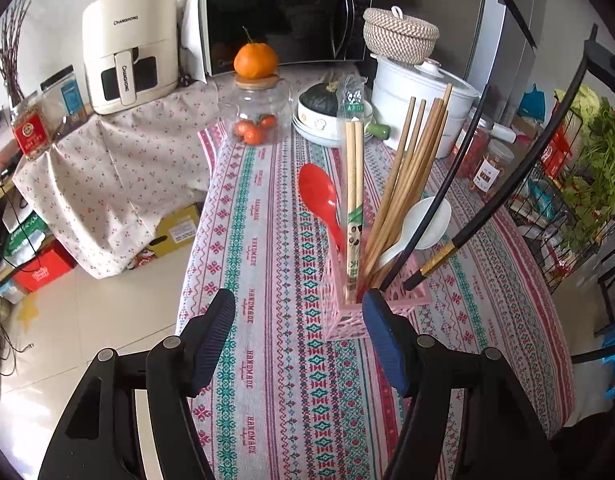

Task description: Organize utensils

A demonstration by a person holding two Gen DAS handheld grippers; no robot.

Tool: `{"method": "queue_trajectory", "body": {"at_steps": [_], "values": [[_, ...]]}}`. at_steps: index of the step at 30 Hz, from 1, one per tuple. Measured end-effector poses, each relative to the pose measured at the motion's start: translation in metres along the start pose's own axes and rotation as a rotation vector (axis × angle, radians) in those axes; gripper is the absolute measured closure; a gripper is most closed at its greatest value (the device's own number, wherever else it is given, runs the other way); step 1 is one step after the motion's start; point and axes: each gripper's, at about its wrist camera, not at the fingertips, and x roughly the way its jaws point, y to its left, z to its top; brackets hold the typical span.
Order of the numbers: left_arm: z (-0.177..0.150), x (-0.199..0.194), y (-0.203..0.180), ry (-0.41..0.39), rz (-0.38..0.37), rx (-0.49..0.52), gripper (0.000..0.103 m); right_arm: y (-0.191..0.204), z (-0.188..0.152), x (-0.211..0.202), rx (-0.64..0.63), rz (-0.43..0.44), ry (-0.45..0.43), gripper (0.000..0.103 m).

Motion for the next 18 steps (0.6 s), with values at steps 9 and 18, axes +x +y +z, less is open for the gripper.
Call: {"method": "queue_trajectory", "body": {"at_steps": [9,18], "values": [[-0.001,0.002,0.012,0.051,-0.039,-0.02,0.034,0.024,-0.026,0.042,-0.147,-0.082,0.088,0.099],[0.0,0.002,0.013,0.054,-0.049,-0.049,0.034,0.01,-0.039,0.058,-0.069,-0.02,0.132,0.09]]}}
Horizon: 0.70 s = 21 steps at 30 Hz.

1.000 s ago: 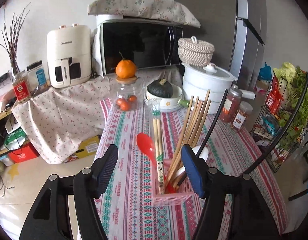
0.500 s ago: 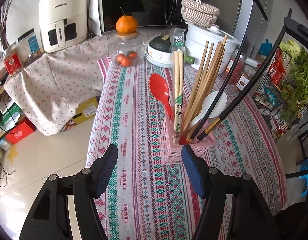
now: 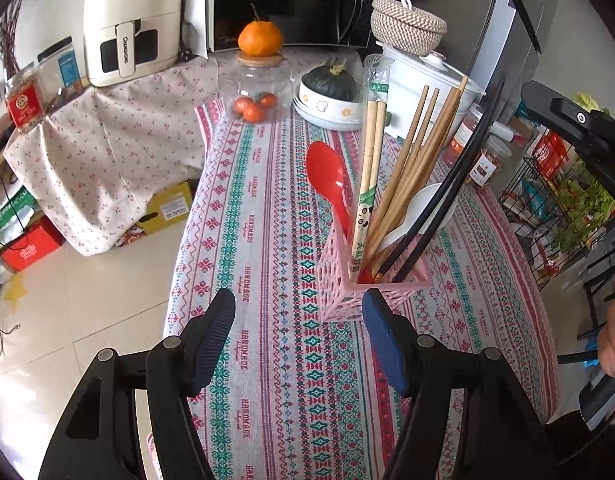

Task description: Organize utensils

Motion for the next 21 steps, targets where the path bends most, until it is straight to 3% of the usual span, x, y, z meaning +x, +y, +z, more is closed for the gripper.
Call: {"method": "queue_trajectory", "body": {"at_steps": [5,9,12,17,21], "values": [[-0.001,-0.012,-0.011,-0.028,0.004,0.007,0.034,-0.008,0.002,-0.02,0.038,-0.033,-0.007,0.065],[-0.006,-0.029,-0.023,-0.055,0.022,0.004,0.024,-0.015,-0.002,-0.045,0.028,-0.086,0.002,0.049],[-0.01,-0.047,-0.036,-0.083,0.038,0.014,0.013,-0.022,-0.01,-0.066,0.023,-0.183,0.018,0.024],[-0.017,-0.074,-0.062,-0.153,0.083,0.064,0.004,-0.037,-0.026,-0.099,0.023,-0.348,0.051,0.001],[-0.022,-0.087,-0.083,-0.196,0.098,0.096,0.003,-0.049,-0.04,-0.115,0.026,-0.439,0.094,0.0]]}}
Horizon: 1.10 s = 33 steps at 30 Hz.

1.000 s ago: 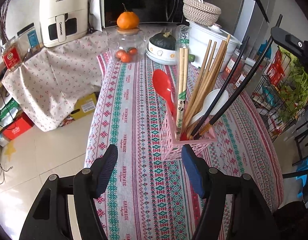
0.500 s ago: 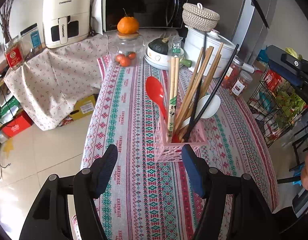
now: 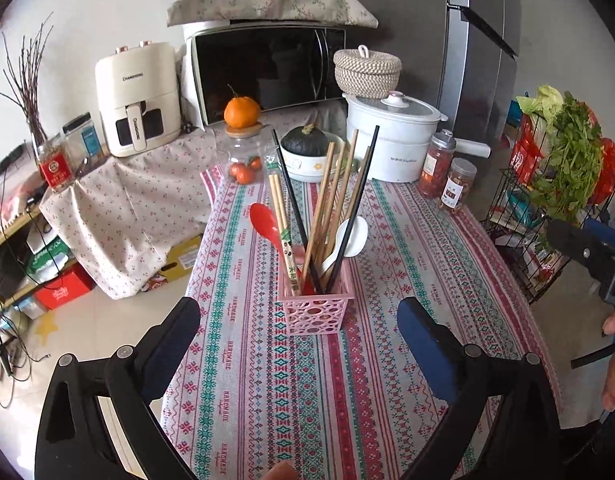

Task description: Organize utensils

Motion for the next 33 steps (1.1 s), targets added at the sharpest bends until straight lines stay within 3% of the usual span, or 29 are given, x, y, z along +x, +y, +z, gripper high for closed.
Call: {"method": "queue_trajectory", "body": {"at_steps": [9,33], "values": [[-0.003,-0.004,-0.023,-0.011,-0.018,0.022,0.003,-0.013,-0.023,0.007,-0.01,-0.039,0.078,0.0],[-0.003,0.006,-0.019,-0.001,-0.001,0.003,0.003,-0.014,-0.019,0.013,0.007,-0.043,0.091,0.0]]}}
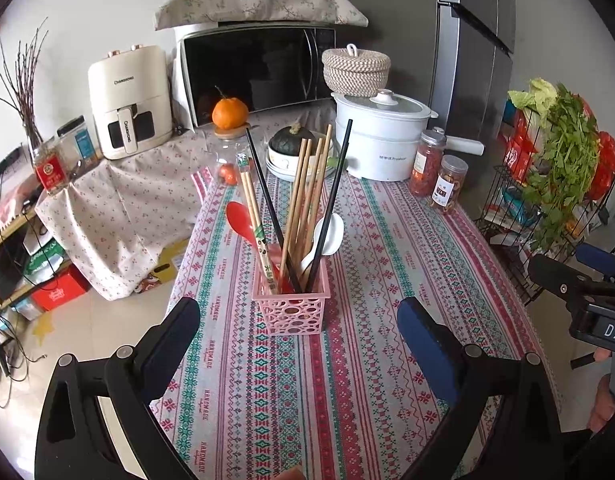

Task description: Organize utensils

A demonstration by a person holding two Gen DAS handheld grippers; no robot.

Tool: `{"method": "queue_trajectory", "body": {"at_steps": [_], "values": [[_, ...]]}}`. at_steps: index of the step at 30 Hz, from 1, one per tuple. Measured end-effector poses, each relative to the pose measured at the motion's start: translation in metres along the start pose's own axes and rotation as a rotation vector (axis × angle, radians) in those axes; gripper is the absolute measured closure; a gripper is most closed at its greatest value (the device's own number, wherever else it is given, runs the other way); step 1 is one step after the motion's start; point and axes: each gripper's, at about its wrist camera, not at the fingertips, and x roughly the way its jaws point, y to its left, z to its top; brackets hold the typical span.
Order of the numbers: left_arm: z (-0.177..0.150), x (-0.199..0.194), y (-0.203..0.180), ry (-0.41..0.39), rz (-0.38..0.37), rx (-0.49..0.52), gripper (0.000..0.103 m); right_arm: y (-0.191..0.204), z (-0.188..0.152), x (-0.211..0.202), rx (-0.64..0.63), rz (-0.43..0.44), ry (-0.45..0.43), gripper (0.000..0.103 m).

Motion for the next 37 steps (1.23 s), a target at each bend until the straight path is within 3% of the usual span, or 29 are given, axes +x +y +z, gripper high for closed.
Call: {"method": "queue_trajectory", "body": {"at_steps": [37], "values": [[-0.0028,-0.0012,0.0003,-0.005,-0.001,-0.001,0.003,-0.0037,-0.0018,0.0046,0.008,-0.007,0.018,0.0]]}}
